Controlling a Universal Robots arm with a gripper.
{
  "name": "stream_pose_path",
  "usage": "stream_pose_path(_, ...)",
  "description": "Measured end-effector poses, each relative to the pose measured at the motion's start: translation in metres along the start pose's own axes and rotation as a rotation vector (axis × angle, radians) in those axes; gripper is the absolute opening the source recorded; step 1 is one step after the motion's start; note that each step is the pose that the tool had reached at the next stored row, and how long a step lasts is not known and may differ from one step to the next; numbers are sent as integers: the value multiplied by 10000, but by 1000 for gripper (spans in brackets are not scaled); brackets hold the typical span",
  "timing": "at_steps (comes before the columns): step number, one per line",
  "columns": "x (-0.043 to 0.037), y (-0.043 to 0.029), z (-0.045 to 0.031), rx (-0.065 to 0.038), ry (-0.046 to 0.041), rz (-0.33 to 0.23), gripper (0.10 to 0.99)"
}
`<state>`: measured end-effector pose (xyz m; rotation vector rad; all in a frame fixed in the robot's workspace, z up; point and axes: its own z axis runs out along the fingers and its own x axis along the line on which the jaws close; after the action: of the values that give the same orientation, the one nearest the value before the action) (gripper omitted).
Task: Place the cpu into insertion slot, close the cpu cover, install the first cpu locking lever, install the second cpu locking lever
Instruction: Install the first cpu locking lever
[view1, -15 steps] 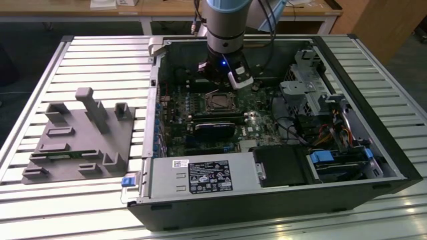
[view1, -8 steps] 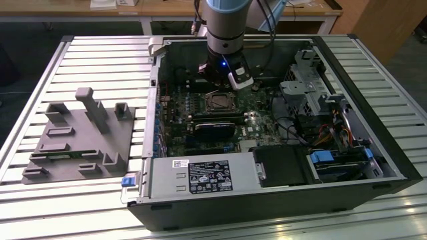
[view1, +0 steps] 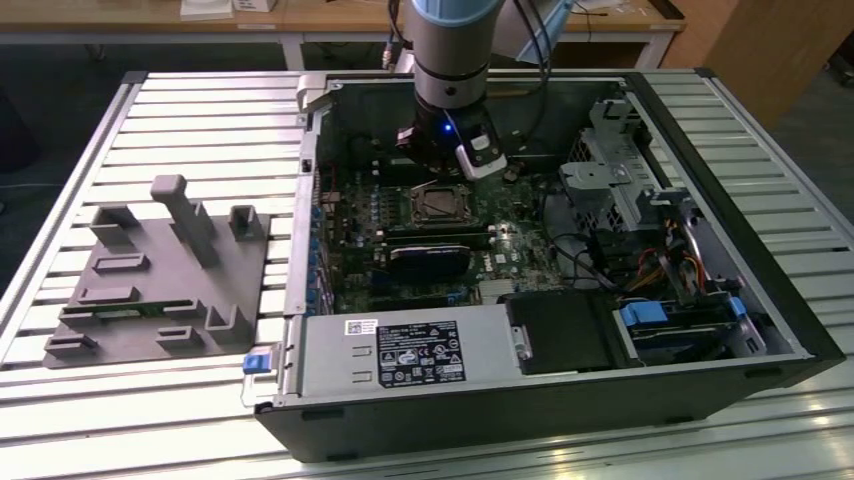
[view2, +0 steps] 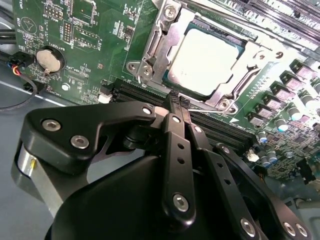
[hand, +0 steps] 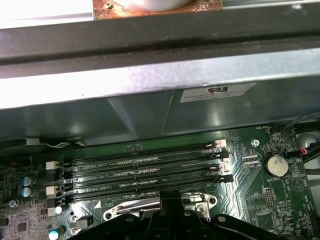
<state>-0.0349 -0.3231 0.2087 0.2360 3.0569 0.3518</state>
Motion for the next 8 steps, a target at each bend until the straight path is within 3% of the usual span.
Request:
stream_pose_path(3,2,9,6,3,-1,2,106)
stream_pose_path(8,2,37,14,103,-27,45,106)
